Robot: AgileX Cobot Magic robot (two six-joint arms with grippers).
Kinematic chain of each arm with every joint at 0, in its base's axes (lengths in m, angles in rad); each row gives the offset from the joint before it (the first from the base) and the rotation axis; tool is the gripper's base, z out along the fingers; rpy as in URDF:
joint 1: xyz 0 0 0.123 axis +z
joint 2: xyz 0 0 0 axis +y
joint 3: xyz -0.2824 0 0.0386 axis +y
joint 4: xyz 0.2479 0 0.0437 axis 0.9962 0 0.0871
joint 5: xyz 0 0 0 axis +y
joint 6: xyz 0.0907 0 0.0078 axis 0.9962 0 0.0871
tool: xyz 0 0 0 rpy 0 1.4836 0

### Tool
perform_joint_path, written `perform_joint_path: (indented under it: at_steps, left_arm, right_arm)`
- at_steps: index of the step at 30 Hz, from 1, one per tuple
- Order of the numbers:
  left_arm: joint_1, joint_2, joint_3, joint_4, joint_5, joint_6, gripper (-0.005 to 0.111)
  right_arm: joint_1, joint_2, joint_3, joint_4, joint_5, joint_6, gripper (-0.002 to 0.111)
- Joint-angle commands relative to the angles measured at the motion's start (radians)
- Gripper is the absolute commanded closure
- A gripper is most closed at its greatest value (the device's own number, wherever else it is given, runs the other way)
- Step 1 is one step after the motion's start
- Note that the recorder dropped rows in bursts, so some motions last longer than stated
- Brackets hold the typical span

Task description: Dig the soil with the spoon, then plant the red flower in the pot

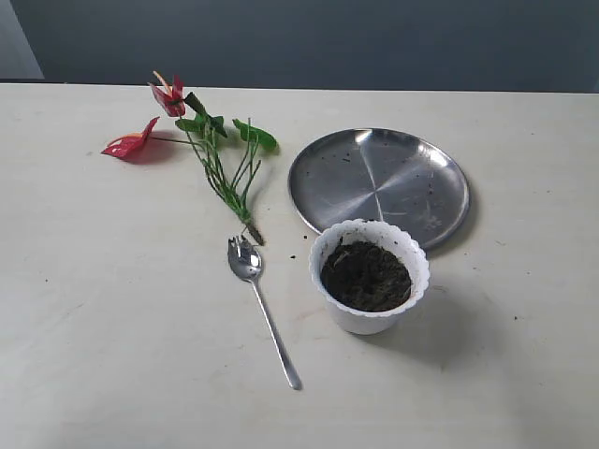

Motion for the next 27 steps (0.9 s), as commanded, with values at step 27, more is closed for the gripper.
perform_joint_path:
  at_steps: [27]
  left_arm:
    - [-0.002,-0.002,0.000,0.003,0.000,-0.001,0.106]
  right_arm:
    - [0.278,0.691,-0.767,-0.752,0.049,1.009,0.109]
